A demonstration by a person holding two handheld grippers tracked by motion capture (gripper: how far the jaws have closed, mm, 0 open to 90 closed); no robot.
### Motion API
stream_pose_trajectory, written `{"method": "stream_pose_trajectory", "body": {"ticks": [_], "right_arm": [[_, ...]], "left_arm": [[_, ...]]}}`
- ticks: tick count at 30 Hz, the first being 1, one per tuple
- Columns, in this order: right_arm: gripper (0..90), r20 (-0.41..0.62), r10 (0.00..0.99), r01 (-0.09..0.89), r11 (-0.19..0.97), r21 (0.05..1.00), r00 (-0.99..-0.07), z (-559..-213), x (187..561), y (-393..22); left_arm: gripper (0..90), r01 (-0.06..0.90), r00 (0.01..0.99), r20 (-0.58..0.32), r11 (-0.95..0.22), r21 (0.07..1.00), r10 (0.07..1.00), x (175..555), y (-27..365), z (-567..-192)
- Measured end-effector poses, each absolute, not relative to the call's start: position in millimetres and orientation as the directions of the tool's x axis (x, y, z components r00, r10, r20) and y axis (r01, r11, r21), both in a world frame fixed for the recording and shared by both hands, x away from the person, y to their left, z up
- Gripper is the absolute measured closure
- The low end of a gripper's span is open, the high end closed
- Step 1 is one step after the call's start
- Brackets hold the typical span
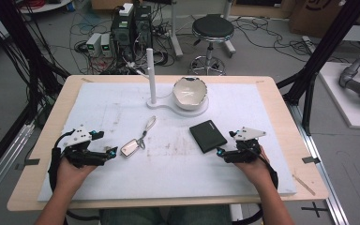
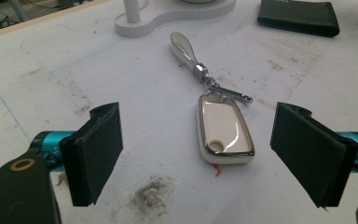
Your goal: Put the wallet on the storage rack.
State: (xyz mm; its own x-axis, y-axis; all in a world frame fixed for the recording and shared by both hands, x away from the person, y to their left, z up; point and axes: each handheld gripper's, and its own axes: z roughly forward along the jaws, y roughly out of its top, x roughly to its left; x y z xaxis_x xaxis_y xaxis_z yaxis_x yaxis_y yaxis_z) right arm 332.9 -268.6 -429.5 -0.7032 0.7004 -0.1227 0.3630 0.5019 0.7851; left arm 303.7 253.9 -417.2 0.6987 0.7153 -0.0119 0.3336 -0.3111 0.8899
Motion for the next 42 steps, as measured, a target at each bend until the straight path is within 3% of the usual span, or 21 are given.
{"method": "stream_pose_trajectory", "body": {"ticks": [14,18,22,24,29,30,32,33,36,42], "right_arm": [[19.5,-0.27,0.507,0.216,0.707,0.674,-0.819,-423.7,347.0,-257.4],[19.9,-0.372,0.394,0.143,0.823,0.55,-0.84,-425.6,350.1,-249.6],[21.1,-0.403,0.346,0.108,0.856,0.506,-0.848,-423.7,351.3,-245.2],[29.6,-0.416,0.303,0.083,0.879,0.47,-0.857,-424.9,353.8,-241.4],[35.6,-0.425,0.277,0.063,0.89,0.452,-0.862,-426.6,357.1,-239.8],[41.3,-0.422,0.265,0.057,0.894,0.444,-0.867,-426.2,357.4,-239.1],[44.0,-0.424,0.249,0.044,0.898,0.438,-0.871,-426.1,357.7,-238.6],[52.2,-0.414,0.229,0.034,0.904,0.427,-0.881,-425.8,357.4,-237.1],[56.7,-0.411,0.226,0.039,0.909,0.416,-0.883,-425.2,356.6,-235.6],[84.4,-0.511,0.225,0.016,0.925,0.38,-0.83,-426.9,349.6,-228.3]], "left_arm": [[16.9,0.338,0.694,-0.013,-0.31,0.889,0.72,304.2,254.6,-417.6],[16.9,0.332,0.698,-0.008,-0.313,0.89,0.716,303.0,254.1,-417.2],[16.9,0.334,0.696,-0.012,-0.309,0.891,0.718,303.6,254.0,-417.7],[16.9,0.335,0.695,-0.012,-0.309,0.89,0.719,303.2,253.8,-417.3],[16.9,0.334,0.697,-0.012,-0.31,0.89,0.717,302.7,254.2,-417.1],[16.9,0.334,0.696,-0.013,-0.308,0.891,0.718,303.0,254.2,-417.3],[16.9,0.337,0.697,-0.017,-0.307,0.89,0.717,303.2,254.3,-417.6],[16.9,0.336,0.696,-0.015,-0.307,0.89,0.718,303.4,253.7,-417.9],[16.9,0.338,0.698,-0.015,-0.31,0.889,0.716,303.3,253.0,-417.8],[16.9,0.332,0.701,-0.01,-0.315,0.889,0.713,301.7,251.6,-417.0]]}}
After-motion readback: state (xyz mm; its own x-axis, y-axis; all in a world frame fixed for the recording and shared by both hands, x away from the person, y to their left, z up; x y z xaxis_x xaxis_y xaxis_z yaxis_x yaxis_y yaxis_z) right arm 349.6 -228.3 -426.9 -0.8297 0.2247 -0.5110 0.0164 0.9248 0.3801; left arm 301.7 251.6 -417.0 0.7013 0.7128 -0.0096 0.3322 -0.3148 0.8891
